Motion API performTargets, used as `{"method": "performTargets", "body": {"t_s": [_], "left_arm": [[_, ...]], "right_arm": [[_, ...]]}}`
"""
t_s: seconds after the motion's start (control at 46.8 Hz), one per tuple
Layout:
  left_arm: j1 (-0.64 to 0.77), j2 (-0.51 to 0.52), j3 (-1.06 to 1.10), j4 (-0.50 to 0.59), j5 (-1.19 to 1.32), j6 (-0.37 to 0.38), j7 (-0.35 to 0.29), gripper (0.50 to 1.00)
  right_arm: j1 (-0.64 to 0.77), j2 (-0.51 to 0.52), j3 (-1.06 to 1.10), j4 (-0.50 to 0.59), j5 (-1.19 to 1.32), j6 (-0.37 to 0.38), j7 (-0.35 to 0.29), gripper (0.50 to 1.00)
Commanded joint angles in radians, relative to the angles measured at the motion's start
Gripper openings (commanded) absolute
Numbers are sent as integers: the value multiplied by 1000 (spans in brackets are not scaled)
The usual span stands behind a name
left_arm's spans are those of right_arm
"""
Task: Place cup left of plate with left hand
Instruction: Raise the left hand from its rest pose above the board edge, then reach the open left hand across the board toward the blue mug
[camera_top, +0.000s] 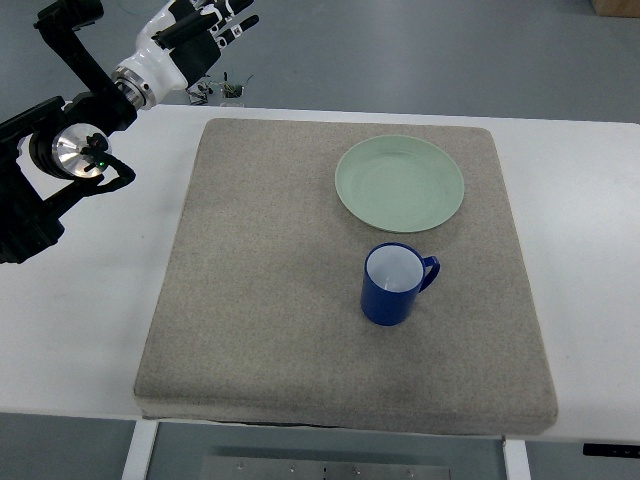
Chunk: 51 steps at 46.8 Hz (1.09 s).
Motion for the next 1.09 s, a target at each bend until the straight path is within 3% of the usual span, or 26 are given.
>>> {"method": "performTargets", "body": {"t_s": [0.0,0.214,0.62,0.941,1.07], "left_arm": [[-3,29,59,-54,30,-7,0,992],[-12,79,168,-162,198,-7,-2,994],[40,64,223,-180,392,-47,-3,994],[135,33,223,-174,406,-73,-32,990],[161,32,225,-177,455,-137,-34,984]], "right_arm": [[0,0,-1,0,0,0,0,934],[0,0,-1,0,0,0,0,934],[0,0,-1,0,0,0,0,934],[0,0,1,0,0,0,0,934],[0,0,-1,0,0,0,0,934]]}}
